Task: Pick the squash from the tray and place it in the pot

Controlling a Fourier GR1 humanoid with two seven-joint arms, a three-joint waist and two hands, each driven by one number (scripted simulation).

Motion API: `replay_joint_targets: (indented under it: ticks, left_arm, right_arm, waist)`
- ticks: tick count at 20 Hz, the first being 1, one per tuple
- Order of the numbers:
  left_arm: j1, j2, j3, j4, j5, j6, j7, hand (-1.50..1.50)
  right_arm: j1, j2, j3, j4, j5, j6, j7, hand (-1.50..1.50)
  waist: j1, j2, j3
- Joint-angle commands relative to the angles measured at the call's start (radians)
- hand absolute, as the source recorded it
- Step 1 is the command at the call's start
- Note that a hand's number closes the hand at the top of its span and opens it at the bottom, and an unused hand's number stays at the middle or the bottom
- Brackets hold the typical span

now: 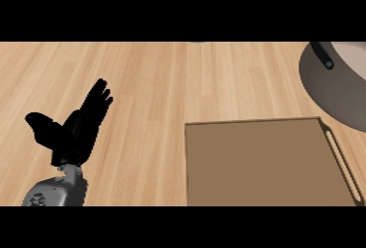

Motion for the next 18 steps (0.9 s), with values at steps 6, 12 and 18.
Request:
replay_joint_targets:
  ticks: [6, 12, 18]
  left_arm:
    - [-0.025, 0.004, 0.007, 0.031, 0.015, -0.026, -0.013, 0.0]
    - [-0.012, 0.012, 0.019, -0.002, 0.007, -0.01, 0.0, 0.0]
    - [0.026, 0.002, 0.012, -0.031, 0.018, -0.012, 0.012, 0.0]
  right_arm:
    - [-0.093, 0.024, -0.153, 0.234, -0.141, -0.074, -0.042, -1.5]
    - [-0.047, 0.046, -0.258, 0.158, -0.228, -0.341, -0.226, -1.5]
    - [-0.04, -0.054, -0.347, 0.172, -0.297, -0.433, -0.278, -1.5]
  waist:
    - [0.003, 0.004, 0.001]
    - [-0.001, 0.0, 0.002]
    - [-0.008, -0.004, 0.0]
